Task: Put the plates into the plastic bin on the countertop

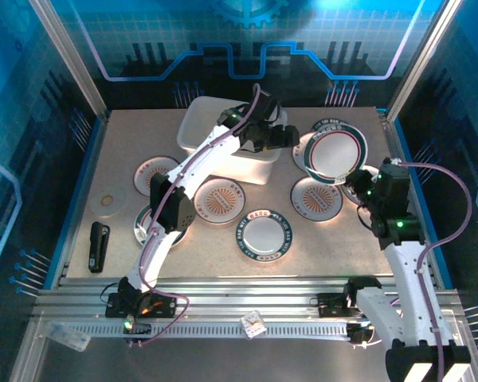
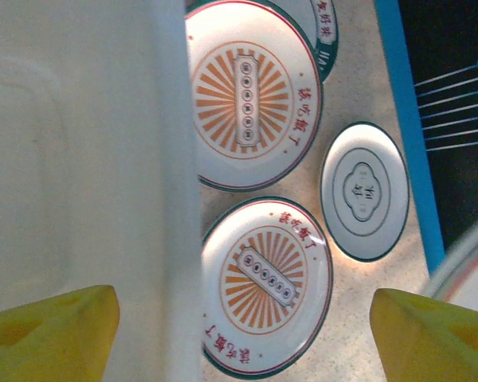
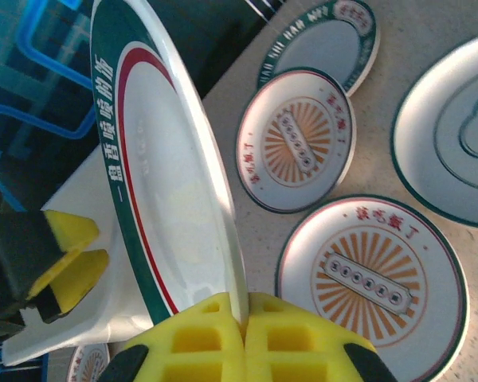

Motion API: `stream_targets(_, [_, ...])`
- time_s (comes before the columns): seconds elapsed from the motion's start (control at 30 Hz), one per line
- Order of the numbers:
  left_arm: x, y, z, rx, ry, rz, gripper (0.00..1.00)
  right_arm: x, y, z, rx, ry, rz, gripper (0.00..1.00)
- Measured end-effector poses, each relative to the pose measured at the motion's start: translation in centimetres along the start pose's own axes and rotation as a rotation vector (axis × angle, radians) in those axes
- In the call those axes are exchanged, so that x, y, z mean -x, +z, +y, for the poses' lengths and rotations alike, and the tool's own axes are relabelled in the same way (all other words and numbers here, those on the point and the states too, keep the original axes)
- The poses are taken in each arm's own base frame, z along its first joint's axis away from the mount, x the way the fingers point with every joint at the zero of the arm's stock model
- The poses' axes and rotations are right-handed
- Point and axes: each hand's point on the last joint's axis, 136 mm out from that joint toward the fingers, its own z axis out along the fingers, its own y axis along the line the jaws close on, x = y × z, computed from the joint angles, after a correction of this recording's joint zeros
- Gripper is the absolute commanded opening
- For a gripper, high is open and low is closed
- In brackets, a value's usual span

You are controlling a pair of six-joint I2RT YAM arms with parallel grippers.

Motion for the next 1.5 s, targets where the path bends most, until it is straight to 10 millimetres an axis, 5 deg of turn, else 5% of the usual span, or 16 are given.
stream_targets(0.1, [0.7, -2.5, 0.7, 0.035, 0.036, -0.04, 0.87, 1.5, 0.2, 2.2, 0.028, -0.03, 0.012, 0.0])
stream_targets(0.3, [4.2, -11.5, 2.9, 0.068, 0.074, -0.209, 0.88, 3.1, 2.7, 7.5, 0.083, -0.119, 0.075, 0.0])
stream_targets(0.43, [6.8, -17.7, 8.1, 0.135, 0.029, -0.332, 0.89, 1.6, 5.2, 12.3, 0.139, -0.212, 0.153, 0.0])
stream_targets(0.57, [7.6, -20.6, 14.3, 0.249, -0.019, -0.378, 0.89, -0.6, 8.3, 17.2, 0.198, -0.294, 0.222, 0.0])
stream_targets(0.8, [5.4, -17.8, 22.6, 0.382, -0.092, -0.261, 0.85, -6.2, 15.8, 23.5, 0.257, -0.396, 0.331, 0.0])
stream_targets(1.0, [3.5, -14.6, 25.5, 0.421, -0.109, -0.163, 0.81, -10.7, 20.9, 24.7, 0.242, -0.436, 0.403, 0.0])
stream_targets(1.27, [2.7, -13.9, 27.1, 0.438, -0.131, -0.134, 0.74, -13.6, 22.9, 25.7, 0.224, -0.494, 0.447, 0.0])
stream_targets(1.5, [0.6, -12.3, 27.9, 0.422, -0.155, -0.073, 0.69, -14.8, 23.5, 24.1, 0.175, -0.501, 0.493, 0.0])
